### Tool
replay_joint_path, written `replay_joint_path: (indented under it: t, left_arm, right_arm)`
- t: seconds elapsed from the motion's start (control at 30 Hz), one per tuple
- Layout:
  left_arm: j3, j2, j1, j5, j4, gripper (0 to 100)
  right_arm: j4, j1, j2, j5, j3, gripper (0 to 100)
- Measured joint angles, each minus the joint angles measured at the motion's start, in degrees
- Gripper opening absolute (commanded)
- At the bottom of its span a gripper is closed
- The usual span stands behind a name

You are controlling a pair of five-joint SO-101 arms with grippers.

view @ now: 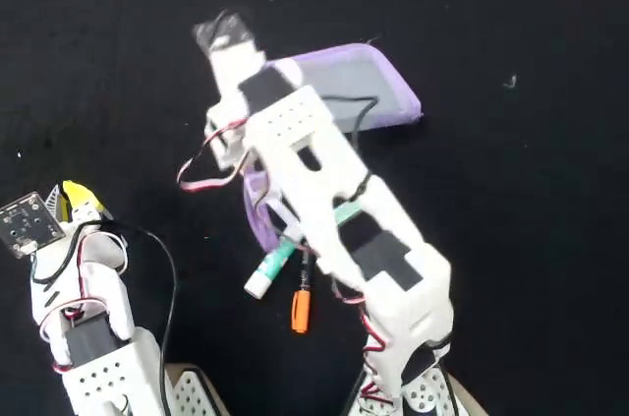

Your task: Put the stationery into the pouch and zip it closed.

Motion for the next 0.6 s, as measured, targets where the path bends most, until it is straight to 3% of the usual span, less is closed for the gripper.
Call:
replay_joint_path:
  t: [0.3, 0.6]
  left_arm:
    - [0.00, 0.00, 0.00, 0.00, 0.00, 4]
    - [0.00, 0.00, 0.00, 0.00, 0.00, 4]
  right_arm:
    - [5.27, 3.16, 0.00, 0.09, -19.43, 1.1]
    - [1.58, 4.04, 0.00, 0.09, -30.42, 1.1]
